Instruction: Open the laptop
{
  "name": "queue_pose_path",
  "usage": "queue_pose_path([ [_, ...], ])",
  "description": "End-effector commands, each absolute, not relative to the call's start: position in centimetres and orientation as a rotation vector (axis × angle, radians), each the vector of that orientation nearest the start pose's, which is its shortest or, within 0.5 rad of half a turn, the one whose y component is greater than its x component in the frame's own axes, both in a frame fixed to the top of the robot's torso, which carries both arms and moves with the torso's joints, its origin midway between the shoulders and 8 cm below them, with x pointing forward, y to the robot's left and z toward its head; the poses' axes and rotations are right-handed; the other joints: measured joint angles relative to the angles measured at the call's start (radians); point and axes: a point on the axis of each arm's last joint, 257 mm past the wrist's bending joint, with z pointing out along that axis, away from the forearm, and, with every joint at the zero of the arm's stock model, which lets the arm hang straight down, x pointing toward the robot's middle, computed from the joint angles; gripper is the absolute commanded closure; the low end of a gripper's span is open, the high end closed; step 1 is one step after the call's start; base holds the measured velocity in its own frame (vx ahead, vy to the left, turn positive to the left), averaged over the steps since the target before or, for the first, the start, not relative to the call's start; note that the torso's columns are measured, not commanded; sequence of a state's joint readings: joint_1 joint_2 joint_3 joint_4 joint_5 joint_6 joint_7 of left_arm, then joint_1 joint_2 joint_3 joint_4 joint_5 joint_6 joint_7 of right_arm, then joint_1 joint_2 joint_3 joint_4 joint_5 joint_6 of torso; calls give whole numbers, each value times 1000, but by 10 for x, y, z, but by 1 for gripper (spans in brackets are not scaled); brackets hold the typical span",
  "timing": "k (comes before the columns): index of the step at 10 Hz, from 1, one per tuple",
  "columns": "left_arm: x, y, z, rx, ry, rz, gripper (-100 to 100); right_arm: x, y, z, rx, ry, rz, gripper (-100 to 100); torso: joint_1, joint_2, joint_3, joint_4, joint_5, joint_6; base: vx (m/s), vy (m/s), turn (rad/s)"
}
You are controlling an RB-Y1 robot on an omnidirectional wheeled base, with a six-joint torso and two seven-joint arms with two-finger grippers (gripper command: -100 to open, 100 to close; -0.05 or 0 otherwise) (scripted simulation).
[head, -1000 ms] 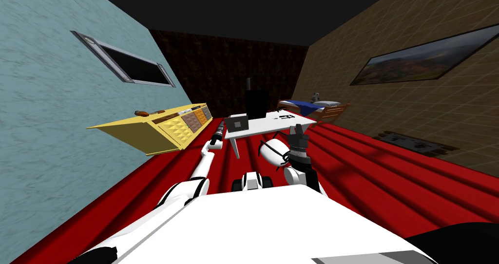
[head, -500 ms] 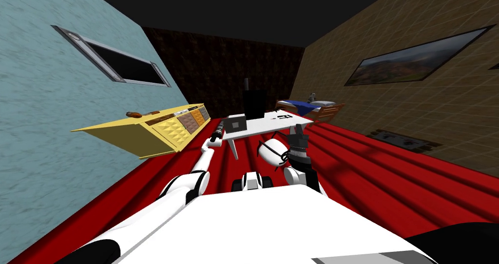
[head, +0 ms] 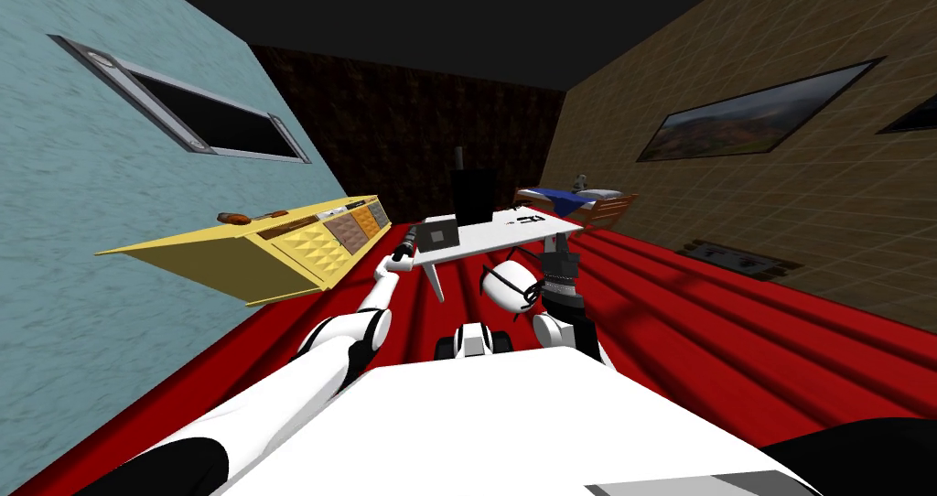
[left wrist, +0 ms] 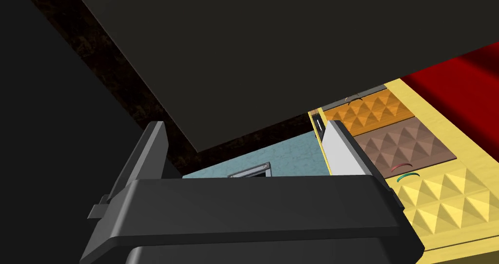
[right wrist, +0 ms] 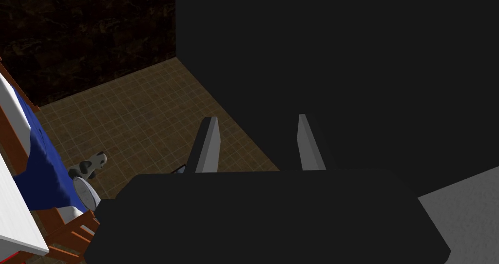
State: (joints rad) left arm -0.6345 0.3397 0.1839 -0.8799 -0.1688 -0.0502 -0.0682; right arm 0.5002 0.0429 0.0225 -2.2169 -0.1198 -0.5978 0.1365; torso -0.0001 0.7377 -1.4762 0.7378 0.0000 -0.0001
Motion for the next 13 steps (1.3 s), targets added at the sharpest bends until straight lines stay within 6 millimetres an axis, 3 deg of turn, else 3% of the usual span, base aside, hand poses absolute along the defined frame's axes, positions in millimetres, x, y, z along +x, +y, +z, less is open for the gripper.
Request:
queue_pose_path([
  [1, 700, 393, -132, -936, 1307, -717, -100, 337, -293, 14, 695, 509, 1268, 0, 0, 0, 0, 0, 0, 0, 19, -28, -41],
  [4, 703, 410, -126, -944, 1307, -683, -100, 337, -293, 14, 695, 509, 1268, 0, 1, 1, 1, 0, 0, 0, 5, -17, -13],
  [5, 701, 405, -127, -941, 1308, -692, -100, 337, -293, 14, 695, 509, 1268, 0, 0, 1, 1, 0, 0, 0, 2, -7, -2],
  [13, 687, 467, -123, -931, 1315, -705, -100, 337, -293, 14, 695, 509, 1268, 0, 0, -1, -1, 0, 0, 2, 48, -79, 12],
])
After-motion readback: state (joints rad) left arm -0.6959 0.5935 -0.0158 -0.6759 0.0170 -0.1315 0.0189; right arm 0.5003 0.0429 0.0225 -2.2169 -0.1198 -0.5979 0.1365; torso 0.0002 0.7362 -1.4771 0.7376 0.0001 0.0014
